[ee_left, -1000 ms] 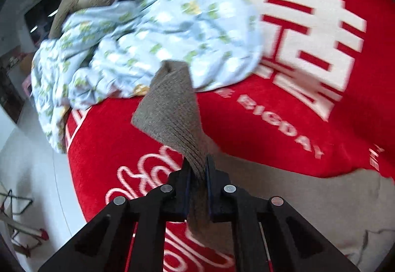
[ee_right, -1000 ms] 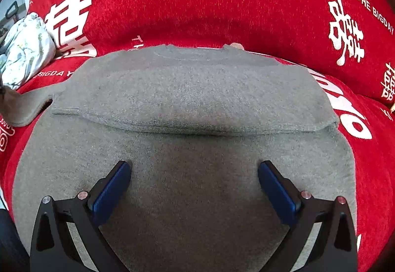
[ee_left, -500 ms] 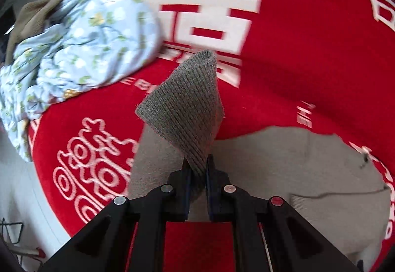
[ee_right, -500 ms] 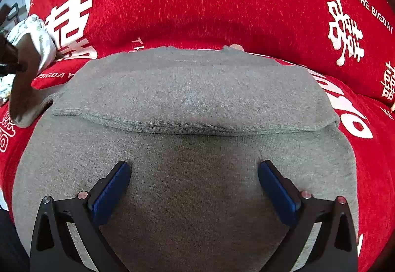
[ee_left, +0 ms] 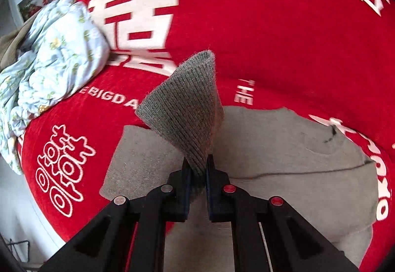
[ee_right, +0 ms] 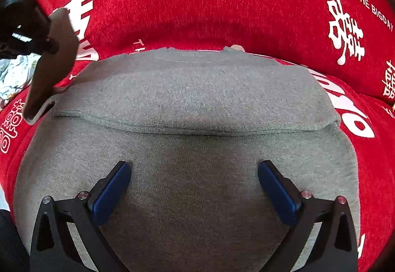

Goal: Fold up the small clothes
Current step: 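Lift the held sleeve with the left tool and carry it across the body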

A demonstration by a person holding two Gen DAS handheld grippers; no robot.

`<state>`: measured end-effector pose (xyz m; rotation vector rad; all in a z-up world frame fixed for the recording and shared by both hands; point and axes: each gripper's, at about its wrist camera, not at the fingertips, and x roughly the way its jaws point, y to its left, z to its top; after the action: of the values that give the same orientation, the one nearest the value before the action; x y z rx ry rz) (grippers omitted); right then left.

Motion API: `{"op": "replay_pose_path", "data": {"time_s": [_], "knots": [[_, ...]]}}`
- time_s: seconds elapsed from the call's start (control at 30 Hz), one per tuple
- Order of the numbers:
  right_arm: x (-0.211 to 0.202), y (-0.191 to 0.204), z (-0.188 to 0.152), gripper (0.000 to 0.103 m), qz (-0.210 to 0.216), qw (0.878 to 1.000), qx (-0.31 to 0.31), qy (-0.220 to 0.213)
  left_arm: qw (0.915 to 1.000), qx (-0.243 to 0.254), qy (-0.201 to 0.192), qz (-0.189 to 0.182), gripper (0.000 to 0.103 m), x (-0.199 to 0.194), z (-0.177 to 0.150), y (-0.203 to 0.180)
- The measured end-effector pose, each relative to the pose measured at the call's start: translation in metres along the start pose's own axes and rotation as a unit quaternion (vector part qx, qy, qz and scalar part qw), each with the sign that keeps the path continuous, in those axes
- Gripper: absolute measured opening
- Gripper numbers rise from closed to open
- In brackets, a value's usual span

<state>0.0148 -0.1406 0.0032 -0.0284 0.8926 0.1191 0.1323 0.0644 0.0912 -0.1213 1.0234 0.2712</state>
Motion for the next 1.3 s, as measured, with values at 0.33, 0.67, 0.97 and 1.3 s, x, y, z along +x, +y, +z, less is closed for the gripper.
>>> {"op": "replay_pose_path", "data": {"time_s": [0.33,0.67,0.97,1.3], "knots": [[0.0,-0.001,0.0,0.103,0.009,1.0,0.006,-0.004,0.9983,0.056,-0.01,-0.007,0.011,-0.019,-0.009,-0.061],[-0.014,-0.016,-0.002,0.103,0.055,0.998,0.024,0.002,0.9955,0.091,-0.014,-0.021,0.011,-0.034,-0.016,-0.106],[-0.037,-0.033,-0.032,0.103,0.018,1.0,-0.012,-0.01,0.993,0.114,-0.013,-0.027,0.011,-0.039,-0.028,-0.14],[-0.044,-0.037,-0.047,0.103,0.009,0.999,-0.037,-0.021,0.9891,0.141,-0.011,-0.04,0.011,-0.048,-0.041,-0.18]]}}
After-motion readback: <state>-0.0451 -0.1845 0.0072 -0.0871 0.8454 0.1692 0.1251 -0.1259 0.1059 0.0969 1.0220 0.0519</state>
